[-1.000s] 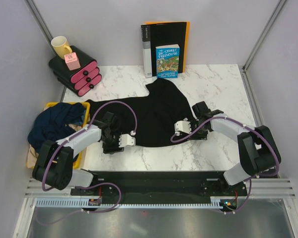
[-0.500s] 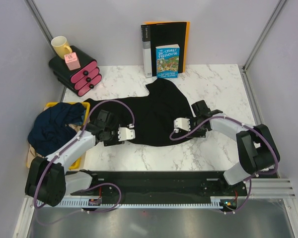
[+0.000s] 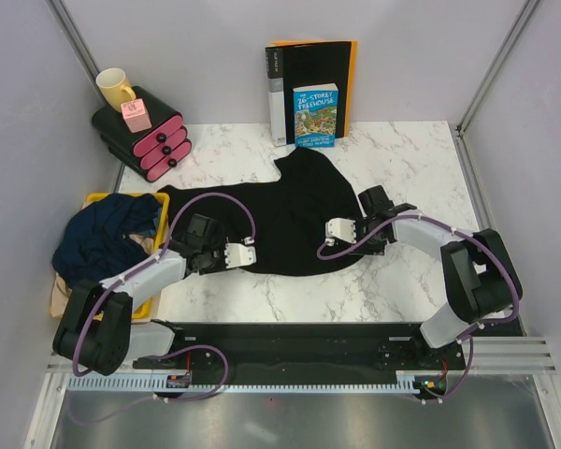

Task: Fold and stack the t-shirts
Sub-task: Flatten the tshirt out

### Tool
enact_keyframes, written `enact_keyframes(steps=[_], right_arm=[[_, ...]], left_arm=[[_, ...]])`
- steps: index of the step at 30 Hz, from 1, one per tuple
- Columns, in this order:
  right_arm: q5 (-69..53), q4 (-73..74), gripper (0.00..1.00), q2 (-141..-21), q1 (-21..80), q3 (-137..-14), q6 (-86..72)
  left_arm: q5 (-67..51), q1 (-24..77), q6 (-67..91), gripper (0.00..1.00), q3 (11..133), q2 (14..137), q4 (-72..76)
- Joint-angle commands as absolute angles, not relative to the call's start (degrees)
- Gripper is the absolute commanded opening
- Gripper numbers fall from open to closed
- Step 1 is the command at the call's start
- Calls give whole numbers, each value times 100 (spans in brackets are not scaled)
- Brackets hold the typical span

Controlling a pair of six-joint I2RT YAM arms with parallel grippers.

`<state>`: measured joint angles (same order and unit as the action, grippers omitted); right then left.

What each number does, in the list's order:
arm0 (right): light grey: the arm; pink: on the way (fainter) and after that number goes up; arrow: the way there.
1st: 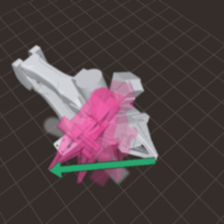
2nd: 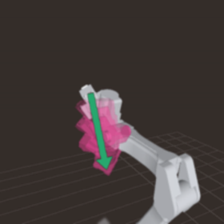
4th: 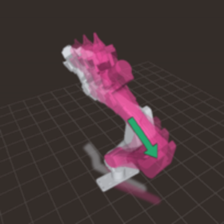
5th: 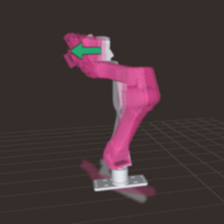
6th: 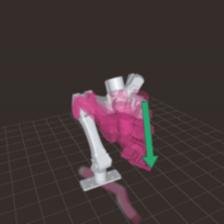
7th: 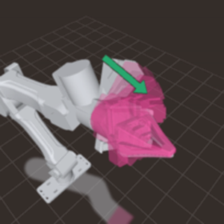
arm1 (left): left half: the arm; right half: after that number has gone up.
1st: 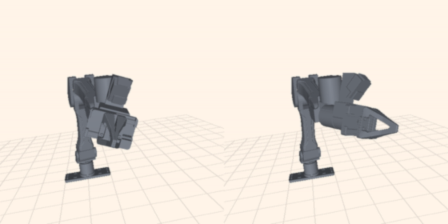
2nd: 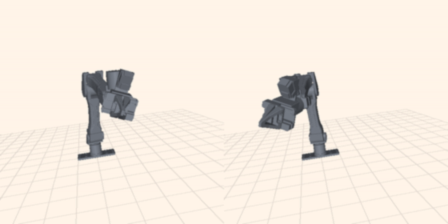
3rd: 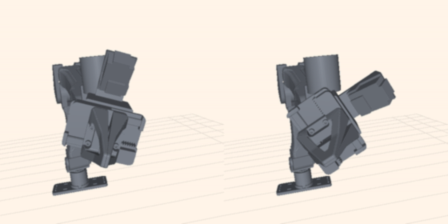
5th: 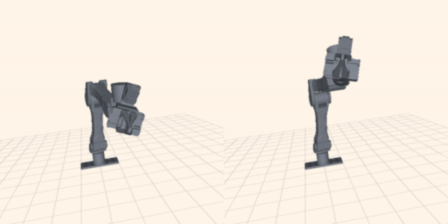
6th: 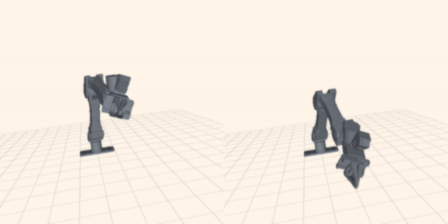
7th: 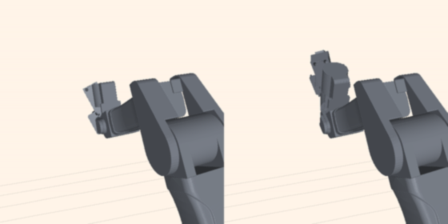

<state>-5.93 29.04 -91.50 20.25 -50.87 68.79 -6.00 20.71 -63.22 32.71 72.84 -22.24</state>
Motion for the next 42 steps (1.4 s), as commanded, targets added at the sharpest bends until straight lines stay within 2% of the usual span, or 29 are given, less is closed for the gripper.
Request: enact_keyframes(steps=[1, 2, 3, 4, 5, 6, 9, 16, 20, 28, 32, 37, 42], right_arm=[[-694, 2760, 56, -9413, 2048, -5142, 6829], [-694, 2760, 54, -9422, 2048, -5150, 6820], [-694, 2760, 47, -9413, 2048, -5150, 6812], [-686, 2760, 43, -9422, 2057, -5150, 6812], [-677, 2768, 37, -9413, 2057, -5142, 6812], [-677, 2777, 23, -9404, 2057, -5142, 6812], [-572, 2996, 0, -9369, 2057, -5168, 6855], [-343, 4691, 0, -8895, 1881, -5808, 7461], [-413, 5746, 0, -8675, 1556, -6694, 7620], [-676, 8198, 0, -8280, 1081, -8469, 7910], [-677, 8358, 0, -7762, 1037, -9034, 7813], [-729, 8227, 0, -7348, 940, -9965, 7646], [-922, 8069, 0, -7373, 923, -10476, 7620]], left_arm=[[-282, 2083, -6276, 38, 2971, 7584, -1214], [-151, 2083, -6258, 32, 3014, 7646, -1152], [-89, 2092, -6197, 7, 3058, 7777, -1064], [-44, 2092, -6144, 2, 3119, 7813, -1063], [-27, 2083, -6100, 2, 3216, 7831, -1098], [-44, 2083, -6091, 2, 3252, 7831, -1125], [-237, 2083, -6099, 2, 3497, 7665, -1598], [-1080, 2074, -6424, 2, 4445, 6707, -3557], [-1449, 2083, -6495, 2, 5043, 6417, -4997], [-1942, 2074, -7022, 2, 6211, 5924, -6818], [-2109, 2074, -7654, 2, 7161, 5933, -7821], [-1916, 2083, -8119, 2, 8242, 5827, -7901], [-1960, 2083, -8367, 2, 8491, 5818, -7875]])
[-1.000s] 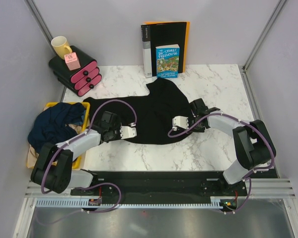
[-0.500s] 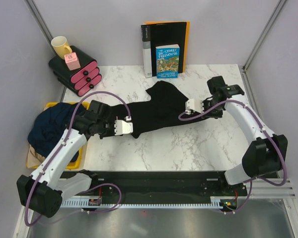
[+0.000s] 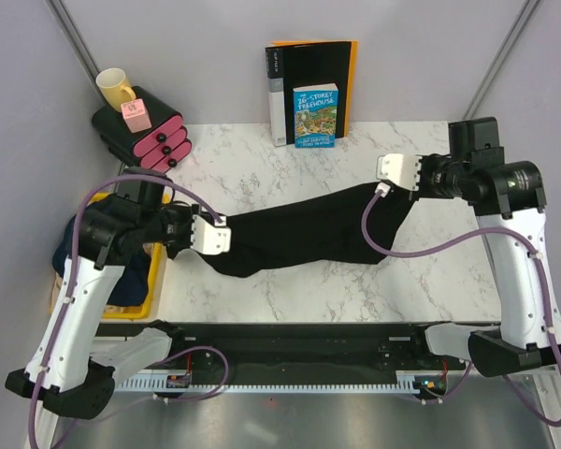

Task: Fold and stack the t-shirts
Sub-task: Flatten the tshirt out

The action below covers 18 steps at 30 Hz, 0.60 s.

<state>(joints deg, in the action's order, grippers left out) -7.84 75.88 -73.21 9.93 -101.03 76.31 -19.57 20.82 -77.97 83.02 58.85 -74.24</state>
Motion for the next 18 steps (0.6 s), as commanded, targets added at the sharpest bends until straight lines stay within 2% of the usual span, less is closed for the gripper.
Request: enact_keyframes(steps=[1, 6, 8, 12, 16, 18], right_arm=[[-949, 8007, 0, -7409, 932, -10381, 7611], [-704, 6111, 0, -7690, 932, -9073, 7303], [-511, 5227, 0, -8118, 923, -8579, 7216], [-255, 4010, 0, -9138, 914, -8682, 6682], [-35, 2807, 0, -10000, 914, -9026, 6381], [184, 2506, 3, -10431, 949, -9140, 6311]], left_arm=[[-1925, 2083, -8541, 2, 8221, 5818, -7849], [-2100, 1899, -9025, 2, 6902, 6080, -7278], [-2451, 1654, -9342, 2, 6759, 6388, -7181], [-2584, 1328, -9510, 2, 6854, 7773, -6621], [-2242, 1152, -8852, 2, 7320, 8752, -5688], [-1945, 1125, -8466, 2, 7392, 9060, -4989]])
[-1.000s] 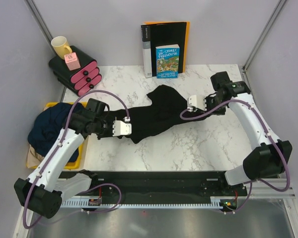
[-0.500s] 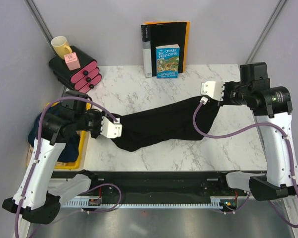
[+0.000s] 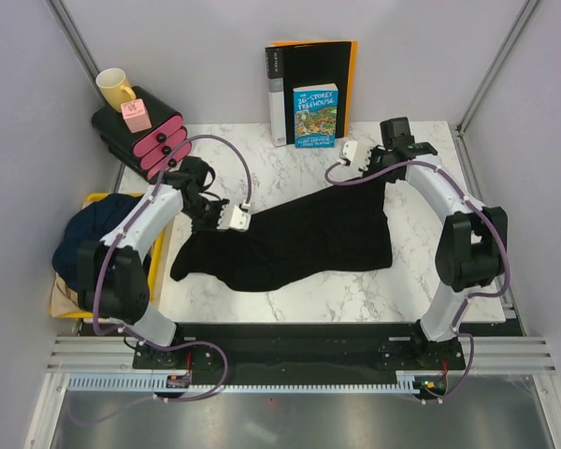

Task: Fold and stack the t-shirts
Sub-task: Flatten the tshirt out

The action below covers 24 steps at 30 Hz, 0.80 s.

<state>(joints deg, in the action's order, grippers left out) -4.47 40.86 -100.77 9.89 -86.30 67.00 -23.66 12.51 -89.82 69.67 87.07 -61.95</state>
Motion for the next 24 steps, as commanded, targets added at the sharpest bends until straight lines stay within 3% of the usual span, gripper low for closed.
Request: enact_keyframes(steps=[1, 2, 3, 6, 7, 9, 12, 19, 24], right_arm=[[402, 2218, 18, -10572, 958, -9167, 6284], [526, 2050, 30, -10808, 975, -9167, 6241], [649, 1935, 51, -10906, 984, -9202, 6197], [957, 1452, 65, -11013, 976, -9019, 5960], [993, 1276, 66, -10926, 984, -8939, 5881], [1037, 1222, 67, -10811, 976, -8685, 5854], [854, 1492, 67, -10504, 984, -8421, 5844], [-1097, 5531, 63, -9976, 1011, -8517, 6890], [-1353, 5994, 61, -9984, 1151, -8114, 6961]], left_arm=[[-1803, 1125, -8359, 2, 7348, 9140, -4749], [-1654, 1125, -8350, 2, 7252, 9210, -4598], [-1226, 1134, -8271, 7, 7173, 9263, -4153], [-225, 1160, -7763, 59, 6770, 9352, -3150], [-107, 1143, -7700, 85, 6724, 9334, -2807], [287, 1134, -7481, 99, 6479, 9141, -2419], [370, 1134, -7400, 99, 6074, 8659, -1864], [-1633, 1125, -8603, 100, 5011, 7094, -2714], [-2451, 1142, -9114, 100, 4710, 7092, -2900]])
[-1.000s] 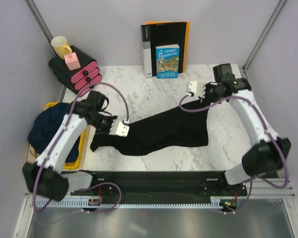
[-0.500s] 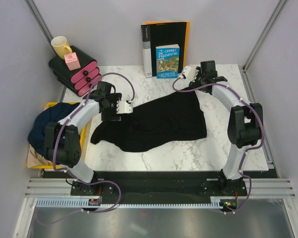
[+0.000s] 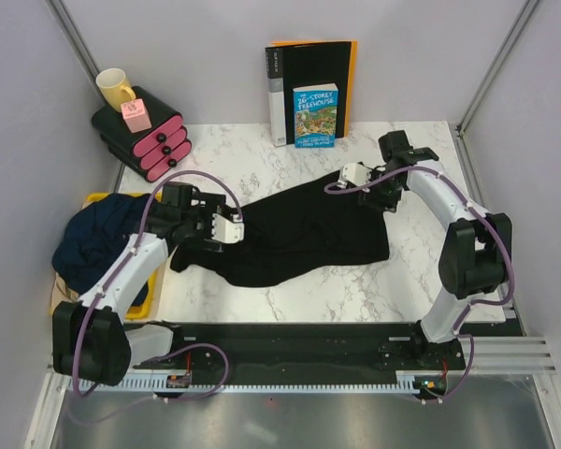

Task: Fold and stack the t-shirts
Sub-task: Flatten the tshirt out

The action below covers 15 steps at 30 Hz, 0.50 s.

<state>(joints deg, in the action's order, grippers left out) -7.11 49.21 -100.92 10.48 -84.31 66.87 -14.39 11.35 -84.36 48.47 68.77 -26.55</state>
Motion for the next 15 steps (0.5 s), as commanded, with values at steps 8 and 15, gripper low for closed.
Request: enact_keyframes(steps=[8, 15], right_arm=[[-1476, 5880, 60, -9748, 1766, -7288, 6899], [-1389, 5722, 63, -9378, 1960, -6619, 6865]], left_arm=[[-2206, 1231, -8271, 99, 6063, 8481, -2979], [-2188, 1266, -8358, 99, 6047, 8569, -2971]])
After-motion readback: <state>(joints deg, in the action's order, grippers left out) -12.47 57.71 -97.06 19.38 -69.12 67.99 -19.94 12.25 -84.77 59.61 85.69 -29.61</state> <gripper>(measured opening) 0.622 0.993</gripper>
